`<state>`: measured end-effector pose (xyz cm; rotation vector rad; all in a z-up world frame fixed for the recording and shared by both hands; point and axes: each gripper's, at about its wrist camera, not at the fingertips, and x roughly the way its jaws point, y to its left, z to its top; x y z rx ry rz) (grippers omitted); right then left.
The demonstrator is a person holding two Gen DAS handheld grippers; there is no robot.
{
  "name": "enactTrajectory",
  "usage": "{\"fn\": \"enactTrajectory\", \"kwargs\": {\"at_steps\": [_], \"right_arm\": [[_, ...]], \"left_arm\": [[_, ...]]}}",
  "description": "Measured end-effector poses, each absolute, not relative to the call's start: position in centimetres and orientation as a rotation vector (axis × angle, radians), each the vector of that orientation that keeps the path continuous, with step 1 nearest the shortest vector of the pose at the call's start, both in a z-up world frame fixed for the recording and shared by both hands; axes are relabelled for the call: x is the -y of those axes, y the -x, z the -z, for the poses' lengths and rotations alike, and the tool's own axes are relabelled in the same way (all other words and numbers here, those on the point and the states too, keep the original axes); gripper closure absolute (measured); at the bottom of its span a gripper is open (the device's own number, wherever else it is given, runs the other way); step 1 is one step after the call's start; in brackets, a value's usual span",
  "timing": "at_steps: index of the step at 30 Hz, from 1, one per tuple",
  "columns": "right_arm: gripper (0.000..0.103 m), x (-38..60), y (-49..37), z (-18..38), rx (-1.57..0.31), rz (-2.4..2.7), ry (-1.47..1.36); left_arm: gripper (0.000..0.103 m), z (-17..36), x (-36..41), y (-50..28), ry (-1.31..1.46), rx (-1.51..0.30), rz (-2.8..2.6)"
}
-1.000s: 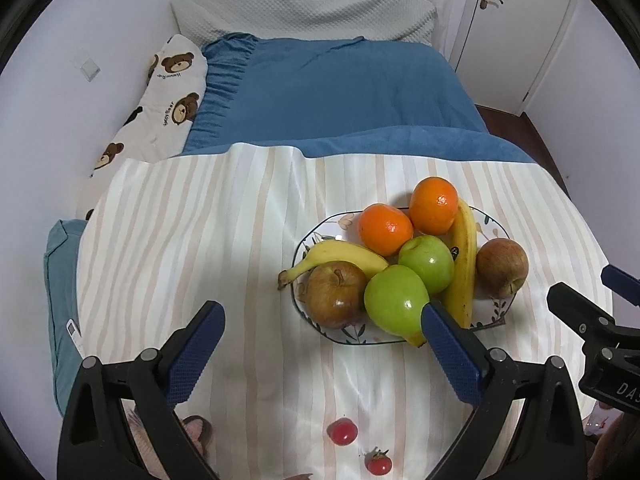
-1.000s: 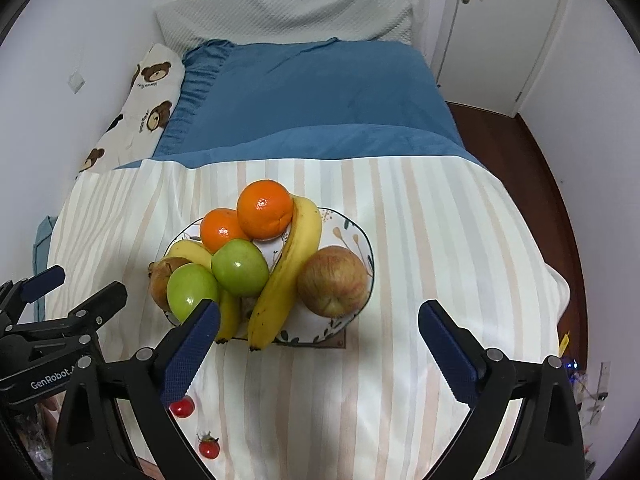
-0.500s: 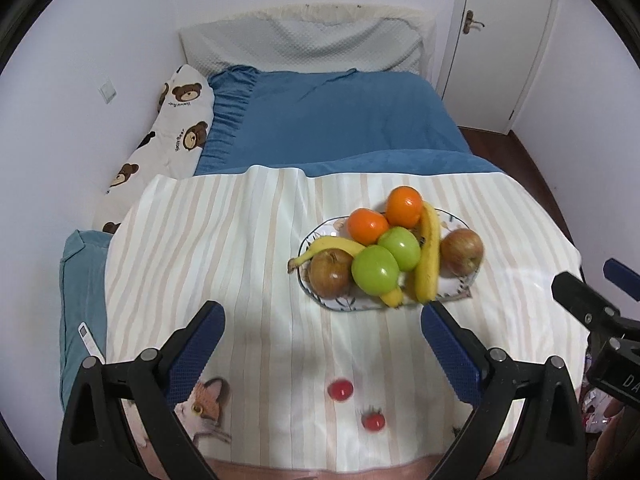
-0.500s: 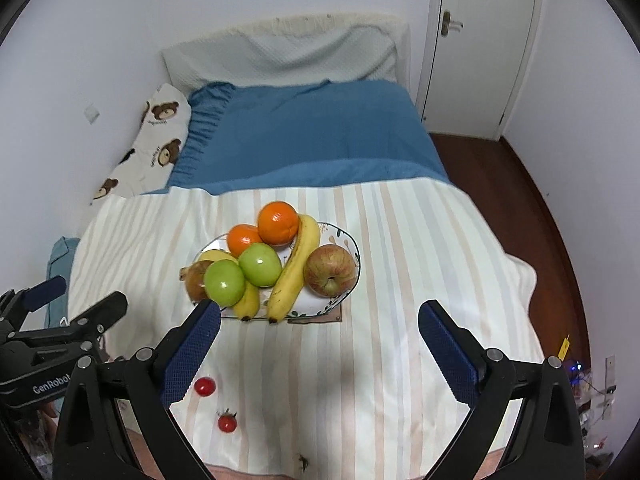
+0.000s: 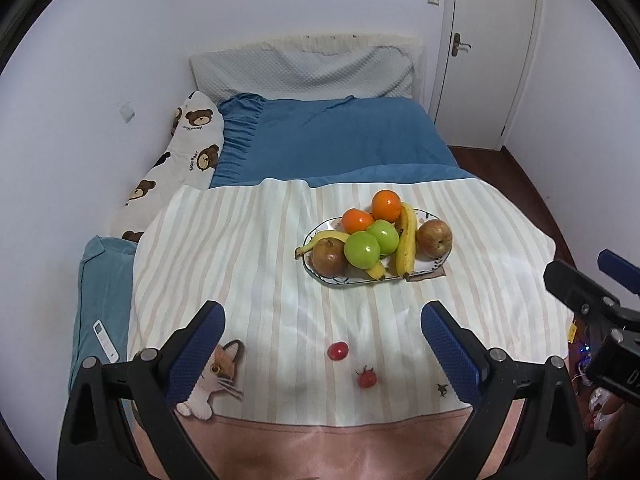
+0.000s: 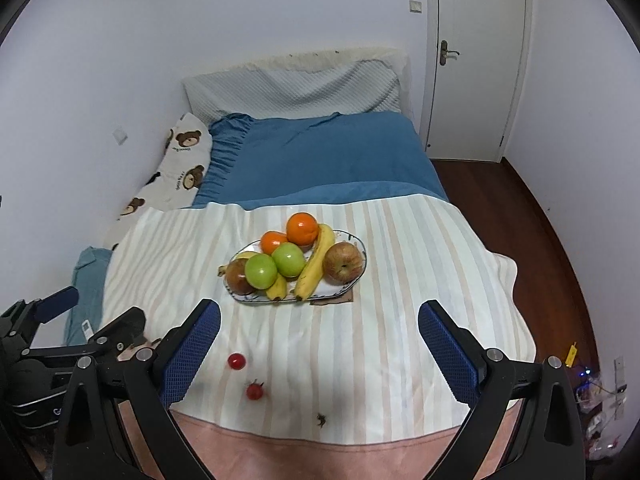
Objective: Organize fruits
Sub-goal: 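Withdraw both tools from the plate toward the cherry tomatoes, then grasp the stemmed cherry tomato with the right tool while the left tool grasps the other tomato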
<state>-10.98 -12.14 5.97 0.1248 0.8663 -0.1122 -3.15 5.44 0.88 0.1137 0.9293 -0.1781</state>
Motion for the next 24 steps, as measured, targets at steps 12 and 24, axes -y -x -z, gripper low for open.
{"fn": "enactTrajectory", "kwargs": {"at_steps": [12,24], "right_arm": [[0.002,13.3,13.5,-5.9,-0.85,0.067,-0.192],[0.035,10.6,9.2,13.3,-1.204,-0.154,-0.375]], "left_arm": [[0.003,-0.4,-5.4,4.2,-0.088,-0.94,0.114],[0.01,12.1,-9.1,3.0,-0.24,-1.207,-0.114]]}}
